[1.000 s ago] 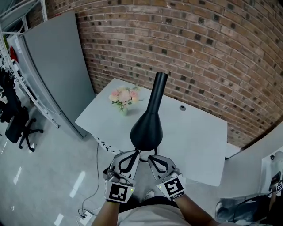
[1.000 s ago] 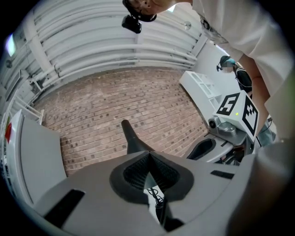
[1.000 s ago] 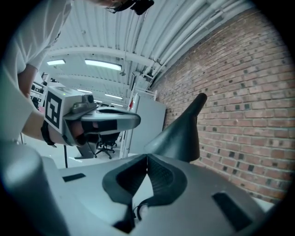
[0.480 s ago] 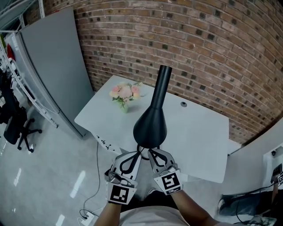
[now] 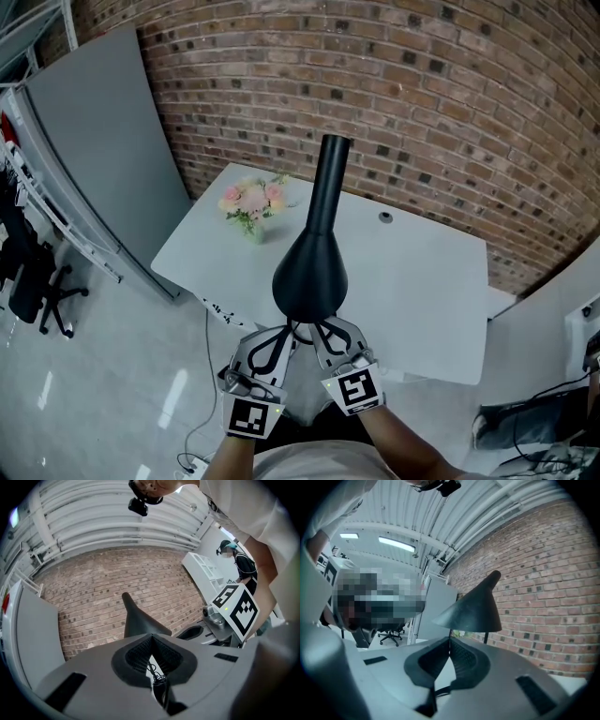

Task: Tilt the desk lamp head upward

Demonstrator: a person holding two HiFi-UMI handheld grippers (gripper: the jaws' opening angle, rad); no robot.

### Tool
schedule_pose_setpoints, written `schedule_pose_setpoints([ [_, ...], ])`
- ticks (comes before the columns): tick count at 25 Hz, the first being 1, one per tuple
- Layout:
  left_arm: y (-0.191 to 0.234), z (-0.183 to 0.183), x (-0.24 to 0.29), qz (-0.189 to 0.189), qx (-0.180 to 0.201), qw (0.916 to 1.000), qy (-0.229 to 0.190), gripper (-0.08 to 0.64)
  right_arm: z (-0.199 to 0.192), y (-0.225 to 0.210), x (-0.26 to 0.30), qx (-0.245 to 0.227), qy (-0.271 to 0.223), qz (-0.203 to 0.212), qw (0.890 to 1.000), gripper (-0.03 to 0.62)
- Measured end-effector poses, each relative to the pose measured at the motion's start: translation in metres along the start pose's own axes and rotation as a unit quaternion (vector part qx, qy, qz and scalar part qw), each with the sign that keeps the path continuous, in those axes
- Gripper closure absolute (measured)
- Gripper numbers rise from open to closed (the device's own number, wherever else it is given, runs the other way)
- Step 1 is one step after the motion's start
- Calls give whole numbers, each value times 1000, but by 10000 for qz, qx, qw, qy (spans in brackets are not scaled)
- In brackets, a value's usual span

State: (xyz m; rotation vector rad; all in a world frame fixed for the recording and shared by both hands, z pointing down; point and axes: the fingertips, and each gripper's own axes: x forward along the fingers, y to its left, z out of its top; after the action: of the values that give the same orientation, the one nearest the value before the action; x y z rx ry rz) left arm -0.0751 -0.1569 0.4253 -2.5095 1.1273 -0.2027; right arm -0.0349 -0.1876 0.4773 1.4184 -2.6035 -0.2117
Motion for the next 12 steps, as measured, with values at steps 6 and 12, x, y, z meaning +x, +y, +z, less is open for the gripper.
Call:
schedule_pose_setpoints([
  [6,2,-7,3,39,-11,10000,31,555,0,-5,8,71,-150,-44,9999,575],
  [12,6,-11,6,106,34,9999,58,555,5,-4,19,123,-343,32,9993,575],
])
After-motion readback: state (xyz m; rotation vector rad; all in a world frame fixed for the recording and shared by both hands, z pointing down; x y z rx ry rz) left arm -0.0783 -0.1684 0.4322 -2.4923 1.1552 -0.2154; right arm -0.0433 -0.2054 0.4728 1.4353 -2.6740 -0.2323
